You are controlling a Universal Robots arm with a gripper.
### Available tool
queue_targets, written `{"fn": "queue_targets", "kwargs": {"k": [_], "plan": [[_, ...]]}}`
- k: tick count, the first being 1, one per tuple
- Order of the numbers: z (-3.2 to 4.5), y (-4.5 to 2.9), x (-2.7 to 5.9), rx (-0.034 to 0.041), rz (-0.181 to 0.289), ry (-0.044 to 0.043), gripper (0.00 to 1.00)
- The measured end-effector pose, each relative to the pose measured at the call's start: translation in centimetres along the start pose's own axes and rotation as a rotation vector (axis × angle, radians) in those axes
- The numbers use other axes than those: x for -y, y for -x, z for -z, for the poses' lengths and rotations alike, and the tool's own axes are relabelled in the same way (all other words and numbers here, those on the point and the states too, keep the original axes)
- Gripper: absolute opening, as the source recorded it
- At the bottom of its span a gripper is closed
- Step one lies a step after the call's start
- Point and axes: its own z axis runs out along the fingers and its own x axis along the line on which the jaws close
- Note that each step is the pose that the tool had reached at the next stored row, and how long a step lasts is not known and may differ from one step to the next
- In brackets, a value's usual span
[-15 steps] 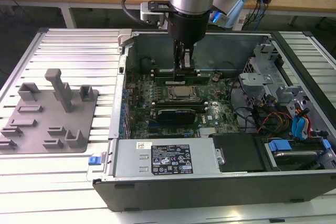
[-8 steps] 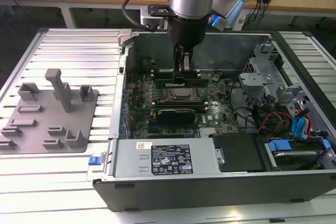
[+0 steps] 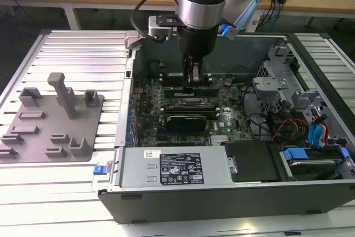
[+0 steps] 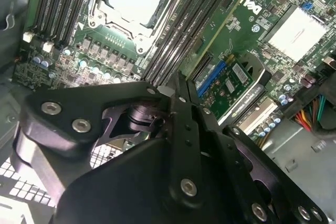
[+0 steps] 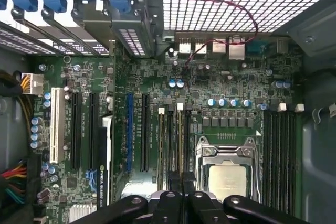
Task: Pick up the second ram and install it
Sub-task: 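Insert the second ram into the second slot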
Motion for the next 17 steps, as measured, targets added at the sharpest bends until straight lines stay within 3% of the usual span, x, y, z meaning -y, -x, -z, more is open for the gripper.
{"fn": "queue_targets", "kwargs": {"k": [17], "plan": [[-3.57, 0.03, 0.1, 0.0001, 0.0, 0.0, 0.09]]}}
